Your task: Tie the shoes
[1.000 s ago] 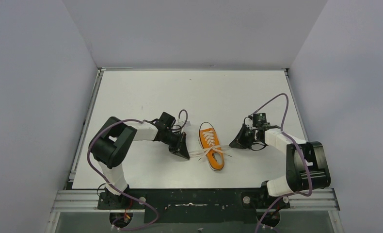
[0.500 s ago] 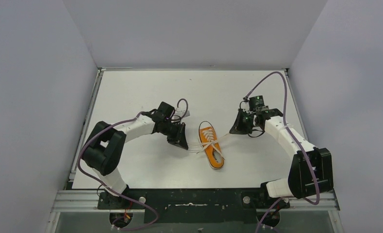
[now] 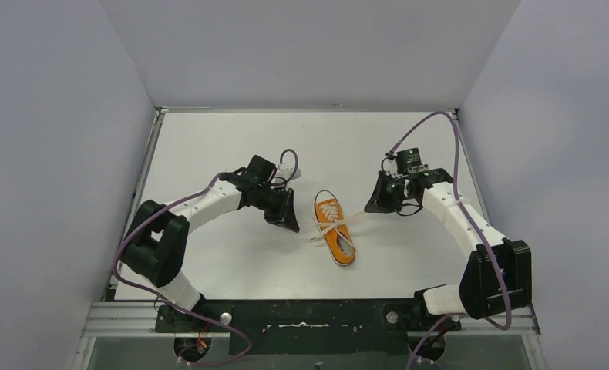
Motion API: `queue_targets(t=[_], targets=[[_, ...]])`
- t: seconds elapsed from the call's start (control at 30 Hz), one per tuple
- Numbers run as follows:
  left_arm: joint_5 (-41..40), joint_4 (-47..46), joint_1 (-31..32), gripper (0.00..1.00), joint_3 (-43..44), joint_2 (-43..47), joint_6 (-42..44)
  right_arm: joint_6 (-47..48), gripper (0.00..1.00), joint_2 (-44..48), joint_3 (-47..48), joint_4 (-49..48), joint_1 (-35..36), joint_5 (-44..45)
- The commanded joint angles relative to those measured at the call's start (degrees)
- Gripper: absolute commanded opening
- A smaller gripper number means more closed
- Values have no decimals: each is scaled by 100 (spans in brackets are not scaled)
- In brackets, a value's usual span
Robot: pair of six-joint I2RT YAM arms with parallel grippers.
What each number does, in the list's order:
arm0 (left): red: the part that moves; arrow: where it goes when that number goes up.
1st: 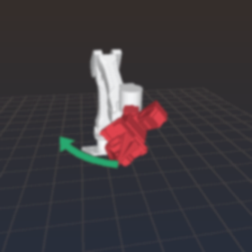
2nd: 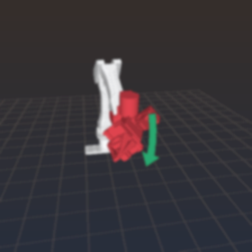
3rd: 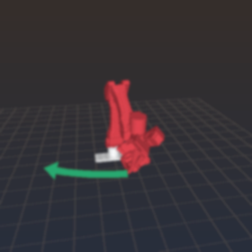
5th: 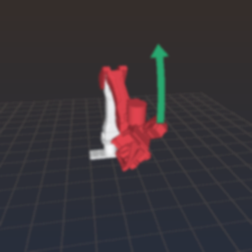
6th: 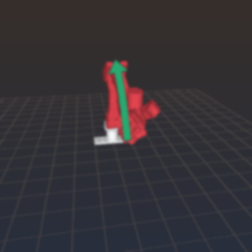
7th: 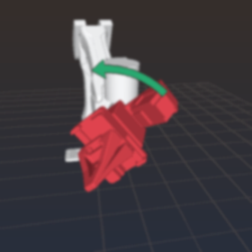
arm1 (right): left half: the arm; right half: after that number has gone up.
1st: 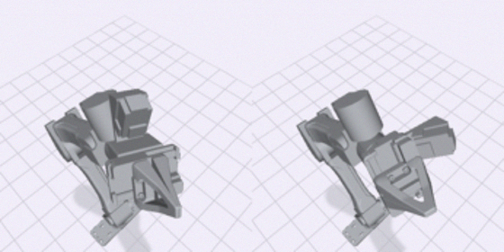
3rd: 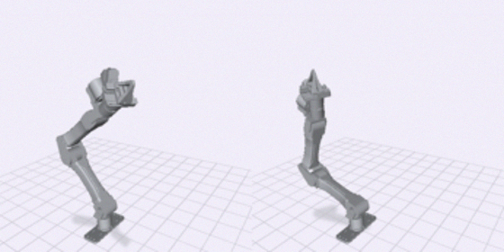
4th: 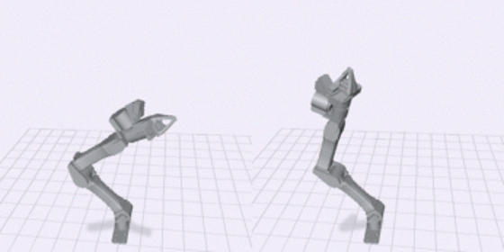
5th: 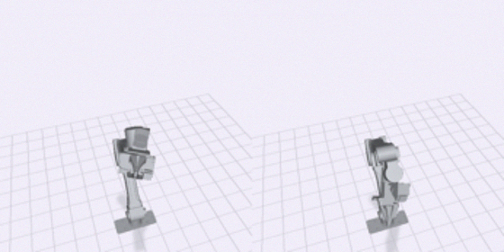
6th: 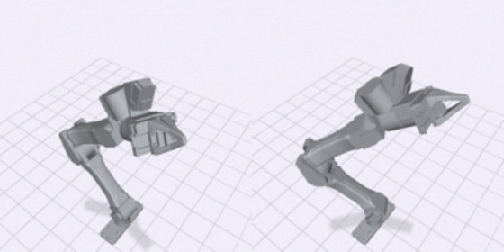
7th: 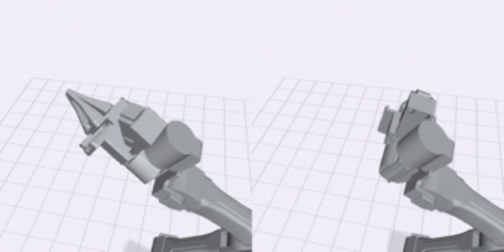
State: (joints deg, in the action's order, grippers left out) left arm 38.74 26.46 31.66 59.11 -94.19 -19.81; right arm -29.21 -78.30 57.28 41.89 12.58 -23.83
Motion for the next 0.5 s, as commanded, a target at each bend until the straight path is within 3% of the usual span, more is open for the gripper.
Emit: queue_targets(t=[0.0, 0.47], targets=[[-46, 224, -55, 0, 190, 52, 243, -125, 0, 331, 200, -244, 190, -200], [32, 335, -55, 0, 534, -550, 438, -904, 0, 693, -10, -1032, 1053, -403]])
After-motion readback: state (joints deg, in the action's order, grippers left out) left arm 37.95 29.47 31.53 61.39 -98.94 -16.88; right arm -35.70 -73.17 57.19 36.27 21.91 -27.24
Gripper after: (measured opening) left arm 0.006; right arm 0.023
